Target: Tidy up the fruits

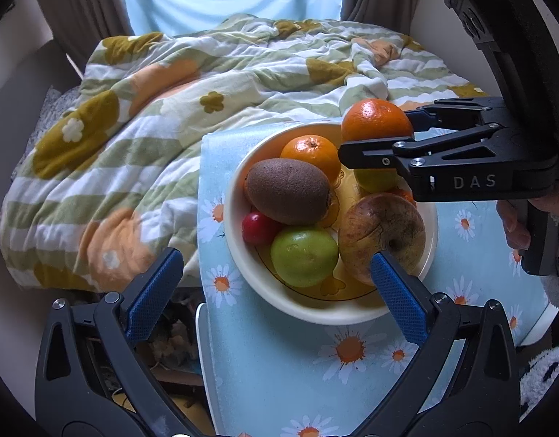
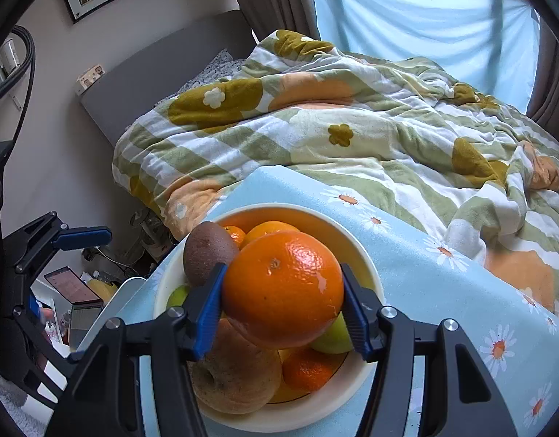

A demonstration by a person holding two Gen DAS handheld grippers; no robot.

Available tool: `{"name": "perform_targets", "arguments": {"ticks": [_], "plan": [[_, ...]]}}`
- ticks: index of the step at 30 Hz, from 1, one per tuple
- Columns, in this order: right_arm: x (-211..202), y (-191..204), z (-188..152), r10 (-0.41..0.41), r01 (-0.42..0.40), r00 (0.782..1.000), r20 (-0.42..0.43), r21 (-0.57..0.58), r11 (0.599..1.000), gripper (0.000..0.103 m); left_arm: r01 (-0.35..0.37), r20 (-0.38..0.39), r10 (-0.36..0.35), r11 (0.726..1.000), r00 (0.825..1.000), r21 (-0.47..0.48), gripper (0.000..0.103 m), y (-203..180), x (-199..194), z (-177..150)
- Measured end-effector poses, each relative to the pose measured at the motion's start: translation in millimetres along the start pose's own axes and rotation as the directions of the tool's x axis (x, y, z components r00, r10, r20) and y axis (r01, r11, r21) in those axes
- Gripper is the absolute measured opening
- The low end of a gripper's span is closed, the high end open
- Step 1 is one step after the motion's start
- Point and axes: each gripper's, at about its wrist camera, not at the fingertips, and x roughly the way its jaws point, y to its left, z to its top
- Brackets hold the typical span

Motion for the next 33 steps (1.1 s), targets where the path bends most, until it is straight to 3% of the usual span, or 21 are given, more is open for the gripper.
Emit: {"name": "perform_targets", "arguments": {"ticks": [10, 11, 13, 14, 25, 33], "plan": [[8, 0, -2, 0.025, -0.026, 1.000, 0.018, 0.008, 1.000, 0.059, 0.020, -0.007, -0.020, 1.000, 1.000, 0.008, 0.103, -6, 1, -7], [5, 0, -2, 0.033, -0.034, 0.999, 0.042, 0.016, 0.999, 0.065, 0.020, -0.007, -0.020, 1.000, 1.000, 0.011, 0.103, -6, 1, -8], [-1, 0, -1, 0.036, -0.039, 0.996, 0.085, 0.029, 0.999, 0.101, 0.018, -0.007, -0.018, 1.000, 1.000, 0.014, 0.103, -6, 1, -8], [-3, -1, -2, 0.028, -0.031, 0.994, 0.104, 0.034, 0.999, 0.103, 0.018, -0.009, -0.018, 1.000, 1.000, 0.014, 0.103, -7, 1, -9], [-18, -1, -8, -0.046, 0.037, 0.990, 0.134, 0.064, 0.997, 0.103, 0.041, 0.006, -0.041, 0.999, 0.999, 0.034, 0.103, -10, -7, -14], [-86, 10, -19, -0.162, 0.139, 0.967, 0.196, 0.126, 0.982, 0.103, 0.078, 0.061, -0.084, 0.993, 0.995, 0.094, 0.103, -21, -39, -7]]}}
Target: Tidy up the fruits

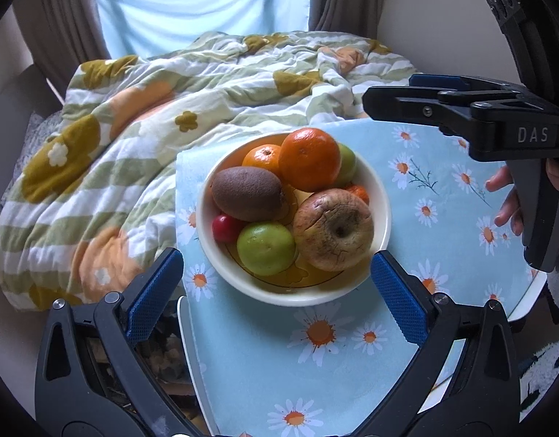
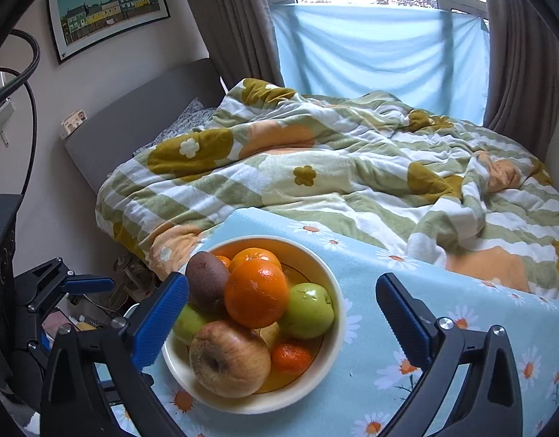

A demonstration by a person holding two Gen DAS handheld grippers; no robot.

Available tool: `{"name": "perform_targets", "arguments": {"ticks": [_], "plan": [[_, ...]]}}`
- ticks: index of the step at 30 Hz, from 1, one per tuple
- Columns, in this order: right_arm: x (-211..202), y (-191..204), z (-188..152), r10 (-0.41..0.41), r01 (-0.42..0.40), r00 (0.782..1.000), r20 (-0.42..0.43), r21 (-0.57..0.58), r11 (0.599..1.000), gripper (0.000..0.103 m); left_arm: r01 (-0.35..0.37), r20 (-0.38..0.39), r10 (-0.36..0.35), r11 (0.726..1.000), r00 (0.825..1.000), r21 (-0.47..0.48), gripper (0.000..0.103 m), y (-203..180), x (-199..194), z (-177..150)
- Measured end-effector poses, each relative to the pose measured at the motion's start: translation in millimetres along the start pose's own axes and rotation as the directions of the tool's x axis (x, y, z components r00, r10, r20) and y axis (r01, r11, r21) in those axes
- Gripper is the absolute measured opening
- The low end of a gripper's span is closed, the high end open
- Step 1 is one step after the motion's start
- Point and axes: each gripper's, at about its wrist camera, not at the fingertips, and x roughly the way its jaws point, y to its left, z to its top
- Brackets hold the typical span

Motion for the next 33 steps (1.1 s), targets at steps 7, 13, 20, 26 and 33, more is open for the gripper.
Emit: {"name": "perform_targets", "arguments": {"ticks": [7, 13, 20, 26, 33], "plan": [[-83, -10, -3, -0.087, 0.085, 0.995, 0.048, 0.050, 0.995, 0.103, -0.002, 0.102, 0.002, 1.000, 0.995, -0.001, 0.103, -34, -51, 19], [-169, -18, -9, -0.201, 0.193, 0.975, 0.092, 0.085, 0.978, 0.103, -0.041, 0.187, 0.052, 0.997, 0.981, -0.062, 0.103, -78, -105, 34], [-241, -29, -37, -0.355, 0.346, 0.931, 0.089, 0.098, 0.933, 0.103, -0.056, 0.236, 0.087, 0.989, 0.968, -0.136, 0.103, -127, -145, 34], [-266, -44, -66, -0.439, 0.430, 0.896, 0.060, 0.122, 0.894, 0.103, -0.081, 0.248, 0.120, 0.984, 0.961, -0.160, 0.103, -160, -156, 16], [-280, -52, -86, -0.477, 0.463, 0.878, 0.050, 0.166, 0.870, 0.103, -0.099, 0.253, 0.141, 0.981, 0.957, -0.169, 0.103, -169, -159, 4]]}}
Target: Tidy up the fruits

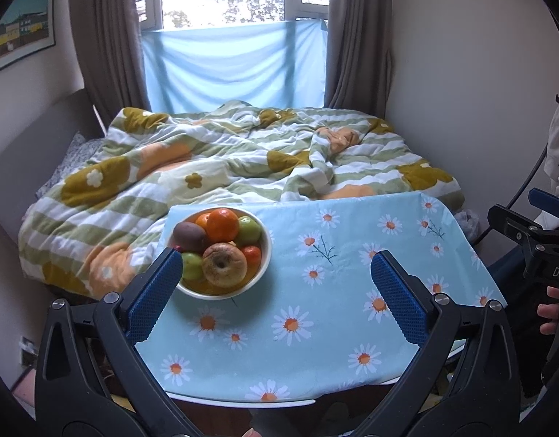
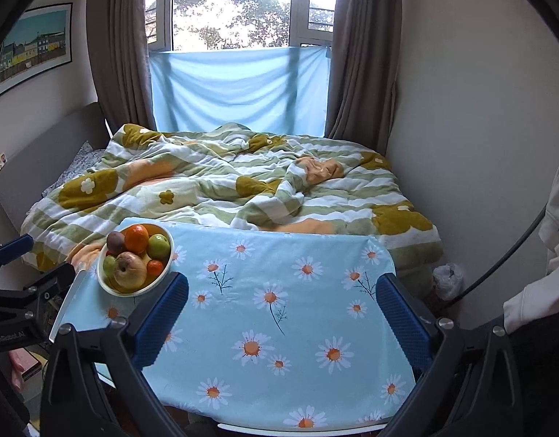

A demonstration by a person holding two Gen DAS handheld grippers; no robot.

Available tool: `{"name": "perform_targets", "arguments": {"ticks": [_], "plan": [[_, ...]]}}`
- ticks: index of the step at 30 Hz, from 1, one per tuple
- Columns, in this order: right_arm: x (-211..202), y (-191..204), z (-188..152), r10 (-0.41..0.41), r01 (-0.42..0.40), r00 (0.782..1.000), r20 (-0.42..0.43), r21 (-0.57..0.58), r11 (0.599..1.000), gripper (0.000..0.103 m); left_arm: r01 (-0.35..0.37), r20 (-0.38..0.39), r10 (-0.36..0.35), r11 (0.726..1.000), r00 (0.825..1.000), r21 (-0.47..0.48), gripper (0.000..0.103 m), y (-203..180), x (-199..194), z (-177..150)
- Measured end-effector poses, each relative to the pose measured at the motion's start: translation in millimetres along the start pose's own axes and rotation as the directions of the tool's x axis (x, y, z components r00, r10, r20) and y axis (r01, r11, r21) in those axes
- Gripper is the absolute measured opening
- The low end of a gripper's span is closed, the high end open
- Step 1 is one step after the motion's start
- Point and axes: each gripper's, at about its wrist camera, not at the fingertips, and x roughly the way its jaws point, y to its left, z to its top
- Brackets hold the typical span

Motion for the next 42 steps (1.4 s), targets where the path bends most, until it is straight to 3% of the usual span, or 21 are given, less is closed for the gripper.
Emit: {"name": "perform_targets", "arguments": {"ticks": [42], "plan": [[-9, -11, -13, -0.007, 0.007, 1.000, 0.001, 0.031, 1.000, 0.103, -0.021, -0.005, 0.021, 1.000, 1.000, -0.015, 0.103, -7, -12, -11]]}}
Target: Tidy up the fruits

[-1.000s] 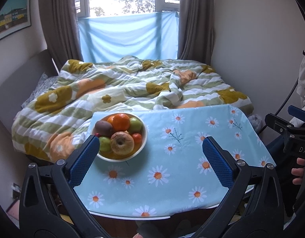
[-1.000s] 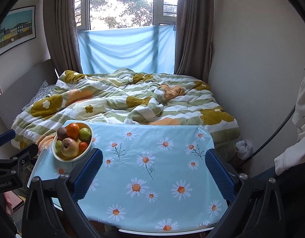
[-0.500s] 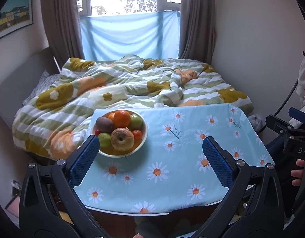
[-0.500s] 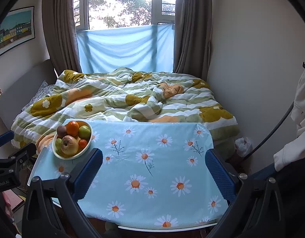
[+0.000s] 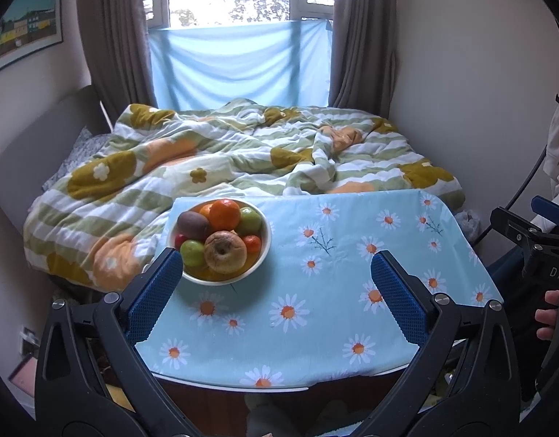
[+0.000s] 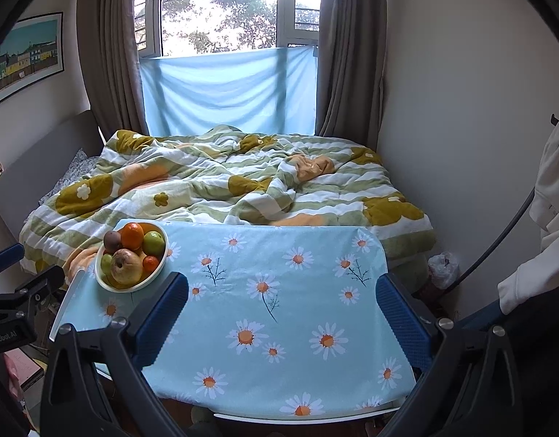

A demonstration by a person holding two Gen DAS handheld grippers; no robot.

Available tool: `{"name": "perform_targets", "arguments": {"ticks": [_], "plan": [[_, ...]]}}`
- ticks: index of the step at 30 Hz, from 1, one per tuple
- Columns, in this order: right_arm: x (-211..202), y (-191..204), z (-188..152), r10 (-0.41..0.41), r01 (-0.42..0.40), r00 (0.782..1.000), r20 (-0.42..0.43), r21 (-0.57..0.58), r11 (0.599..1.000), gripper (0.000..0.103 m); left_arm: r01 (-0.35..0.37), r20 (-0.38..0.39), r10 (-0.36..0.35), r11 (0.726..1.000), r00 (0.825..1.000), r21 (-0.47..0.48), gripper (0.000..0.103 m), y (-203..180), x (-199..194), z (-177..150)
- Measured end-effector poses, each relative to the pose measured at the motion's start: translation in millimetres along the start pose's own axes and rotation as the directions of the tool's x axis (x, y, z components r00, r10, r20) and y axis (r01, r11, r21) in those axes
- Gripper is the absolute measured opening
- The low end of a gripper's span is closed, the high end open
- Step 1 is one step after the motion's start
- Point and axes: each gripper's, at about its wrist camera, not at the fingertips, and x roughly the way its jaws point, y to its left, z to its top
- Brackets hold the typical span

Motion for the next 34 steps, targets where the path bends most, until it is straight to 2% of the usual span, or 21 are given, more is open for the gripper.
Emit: {"name": "perform_targets", "arguments": {"ticks": [7, 16, 26, 34], "plan": [[-3, -6, -1, -0.003, 0.003, 1.000, 0.007, 0.002, 1.000, 0.103, 0.008, 0.006, -0.008, 1.000, 1.000, -0.004, 0.103, -1, -2, 0], [-5, -13, 4, -0.007, 0.007, 1.000, 0.003, 0.003, 1.000, 0.103, -0.020, 0.017, 0.020, 1.000, 1.000, -0.001, 0.103, -2, -4, -1], [-5, -12, 7, -0.001, 0.001, 1.000, 0.010, 0.001, 1.000, 0.103, -0.095, 0.045, 0.094, 0.995, 0.995, 0.019, 0.103, -5, -10, -2], [-5, -11, 6, -0.001, 0.001, 1.000, 0.012, 0.001, 1.000, 0.103, -0.086, 0.041, 0.086, 0.996, 0.995, 0.002, 0.103, -3, -11, -2]]}}
